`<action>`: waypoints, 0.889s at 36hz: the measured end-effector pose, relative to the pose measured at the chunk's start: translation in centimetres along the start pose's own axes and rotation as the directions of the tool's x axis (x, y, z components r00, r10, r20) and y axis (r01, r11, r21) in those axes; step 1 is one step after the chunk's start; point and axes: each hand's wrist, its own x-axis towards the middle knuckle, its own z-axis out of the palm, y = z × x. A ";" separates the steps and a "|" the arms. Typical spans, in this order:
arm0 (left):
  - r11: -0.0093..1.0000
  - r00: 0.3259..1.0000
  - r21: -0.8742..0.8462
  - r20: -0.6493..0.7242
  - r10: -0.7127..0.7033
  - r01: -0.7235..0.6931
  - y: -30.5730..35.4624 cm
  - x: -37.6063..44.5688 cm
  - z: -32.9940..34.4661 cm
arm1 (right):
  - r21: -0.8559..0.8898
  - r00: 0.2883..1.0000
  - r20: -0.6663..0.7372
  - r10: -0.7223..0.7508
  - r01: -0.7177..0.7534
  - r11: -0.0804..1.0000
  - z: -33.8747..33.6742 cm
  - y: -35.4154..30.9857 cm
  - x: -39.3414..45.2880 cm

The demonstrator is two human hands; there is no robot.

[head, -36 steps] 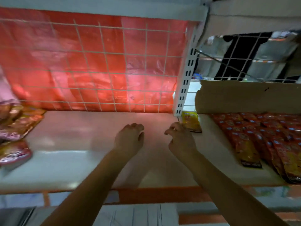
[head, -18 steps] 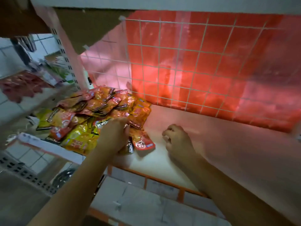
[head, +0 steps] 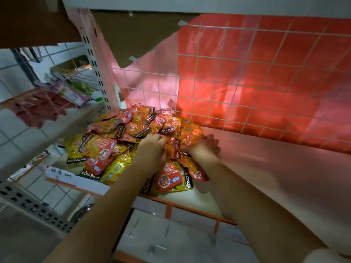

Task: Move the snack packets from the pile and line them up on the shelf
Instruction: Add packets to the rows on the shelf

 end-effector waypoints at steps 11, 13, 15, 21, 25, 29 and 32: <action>0.975 0.894 0.218 0.429 -0.130 0.037 2.0 3.9 0.6 | 0.079 0.966 0.141 0.216 -0.228 0.970 -3.0 3.8 0.8; 0.969 0.879 0.245 0.463 -0.117 0.000 2.1 4.3 0.2 | 0.100 0.968 0.141 0.209 -0.224 0.969 -2.9 4.2 0.8; 0.965 0.882 0.259 0.462 -0.088 -0.039 2.3 4.4 -0.1 | 0.132 0.970 0.147 0.193 -0.213 0.968 -2.9 4.6 0.6; 0.966 0.863 0.259 0.491 -0.118 -0.016 2.9 4.3 -0.6 | 0.237 0.982 0.120 0.147 -0.172 0.956 -2.8 5.5 0.0; 0.984 0.923 0.176 0.377 -0.076 0.009 3.1 4.0 -1.1 | 0.402 0.985 0.063 0.161 -0.173 0.899 -2.2 6.3 -0.8; 0.998 0.998 -0.056 0.063 0.000 0.003 3.6 3.6 -1.8 | 0.694 0.982 0.005 0.189 -0.140 0.706 -2.5 7.3 -1.7; 0.944 0.995 -0.330 -0.100 -0.006 -0.027 4.3 4.1 -2.5 | 0.851 0.983 0.051 0.175 -0.134 0.508 -3.8 8.4 -2.4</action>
